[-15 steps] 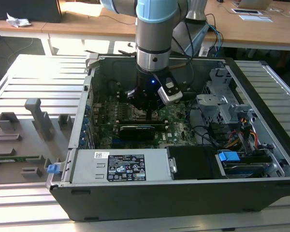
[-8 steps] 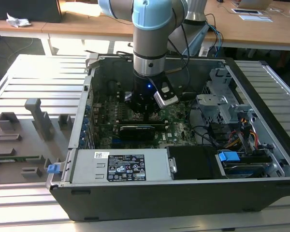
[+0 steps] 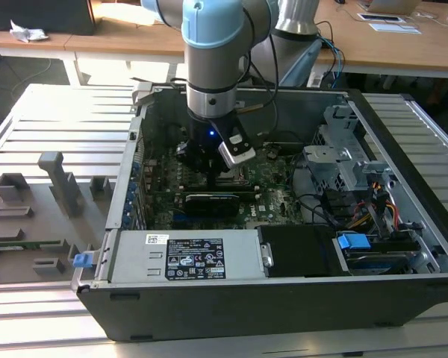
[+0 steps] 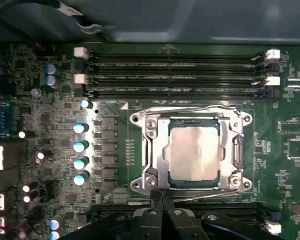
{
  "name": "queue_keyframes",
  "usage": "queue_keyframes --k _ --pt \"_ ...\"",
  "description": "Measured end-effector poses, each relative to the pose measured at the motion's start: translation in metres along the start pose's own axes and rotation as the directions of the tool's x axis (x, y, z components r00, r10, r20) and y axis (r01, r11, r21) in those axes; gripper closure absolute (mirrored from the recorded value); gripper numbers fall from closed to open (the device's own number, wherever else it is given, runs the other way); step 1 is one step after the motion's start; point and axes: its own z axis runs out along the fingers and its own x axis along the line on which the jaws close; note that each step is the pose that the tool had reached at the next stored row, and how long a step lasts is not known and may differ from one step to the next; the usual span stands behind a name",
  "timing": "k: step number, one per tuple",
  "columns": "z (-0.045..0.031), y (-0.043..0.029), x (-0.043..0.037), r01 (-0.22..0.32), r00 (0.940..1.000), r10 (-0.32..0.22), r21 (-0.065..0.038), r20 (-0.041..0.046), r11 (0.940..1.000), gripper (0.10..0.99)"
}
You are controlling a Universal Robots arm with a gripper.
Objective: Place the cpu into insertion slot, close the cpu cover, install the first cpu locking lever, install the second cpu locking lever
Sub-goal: 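Install the second cpu locking lever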
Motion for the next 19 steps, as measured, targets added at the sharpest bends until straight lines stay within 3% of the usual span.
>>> queue_keyframes --k 4,5,6,9,13,16,19 --pt "0.0004 -0.0002 0.0088 -0.001 1.0000 0.001 -0.017 -0.0001 0.9999 0.980" --pt "0.0006 -0.0002 0.0117 -0.001 1.0000 0.001 -0.024 -0.0001 0.9997 0.980" --pt "0.0007 -0.0003 0.0177 -0.001 1.0000 0.001 -0.040 -0.0003 0.9992 0.980" --pt "-0.0062 -0.0004 0.0217 0.001 0.9999 -0.001 -0.041 0.0106 0.9992 0.980" --pt "-0.0137 -0.0004 0.0214 0.001 0.9999 -0.001 -0.041 0.0109 0.9992 0.980" --pt "-0.0137 -0.0007 0.0215 0.000 0.9999 0.000 -0.055 0.0105 0.9985 0.980" --pt "-0.0151 -0.0012 0.0214 0.000 0.9999 0.000 -0.059 0.0103 0.9983 0.980"
